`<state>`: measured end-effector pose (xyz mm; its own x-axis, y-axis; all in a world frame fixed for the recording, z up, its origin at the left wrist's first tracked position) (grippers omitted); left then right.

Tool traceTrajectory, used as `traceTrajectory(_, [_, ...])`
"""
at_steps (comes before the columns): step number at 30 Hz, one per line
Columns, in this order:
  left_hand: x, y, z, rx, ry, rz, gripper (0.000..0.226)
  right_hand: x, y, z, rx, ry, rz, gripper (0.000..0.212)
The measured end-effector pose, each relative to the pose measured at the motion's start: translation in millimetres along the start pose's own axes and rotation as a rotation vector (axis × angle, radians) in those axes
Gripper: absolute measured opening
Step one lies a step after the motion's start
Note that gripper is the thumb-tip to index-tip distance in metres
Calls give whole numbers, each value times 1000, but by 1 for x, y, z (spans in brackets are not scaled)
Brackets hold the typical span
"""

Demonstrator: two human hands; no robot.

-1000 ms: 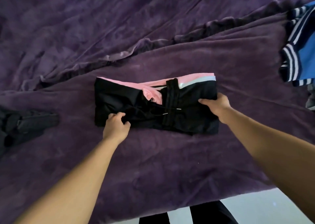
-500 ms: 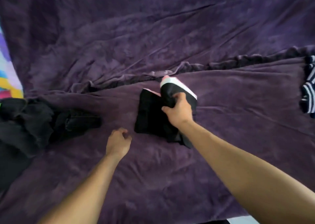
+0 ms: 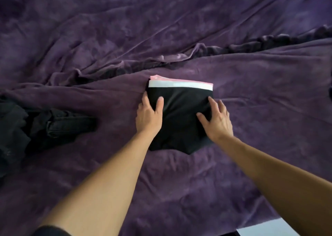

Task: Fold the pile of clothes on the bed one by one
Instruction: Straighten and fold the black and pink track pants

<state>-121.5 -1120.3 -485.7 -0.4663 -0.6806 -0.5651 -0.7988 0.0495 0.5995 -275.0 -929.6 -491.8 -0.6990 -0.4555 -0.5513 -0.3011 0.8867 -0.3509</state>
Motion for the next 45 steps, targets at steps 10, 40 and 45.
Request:
traceTrajectory(10, [-26,6,10,308,209,122,57,-26,10,23,109,-9,-47,61])
traceTrajectory(40, [-414,427,375,115,-177,599,48,-261,511,-423,-3,353,0,58])
traceTrajectory(45, [-400,503,407,14,-207,642,49,-223,542,-516,-113,400,30,57])
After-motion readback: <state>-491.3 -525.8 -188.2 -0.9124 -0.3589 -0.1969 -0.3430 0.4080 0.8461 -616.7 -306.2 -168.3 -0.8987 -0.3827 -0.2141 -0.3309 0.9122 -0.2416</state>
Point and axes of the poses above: each hand's wrist, its own x-axis towards the middle knuckle, its own z-axis out of the palm, y = z × x, the point moved 6 cm from there along x, towards the middle knuckle, and after that the axes turned 8 degrees about -y, right-handed, at the moved point
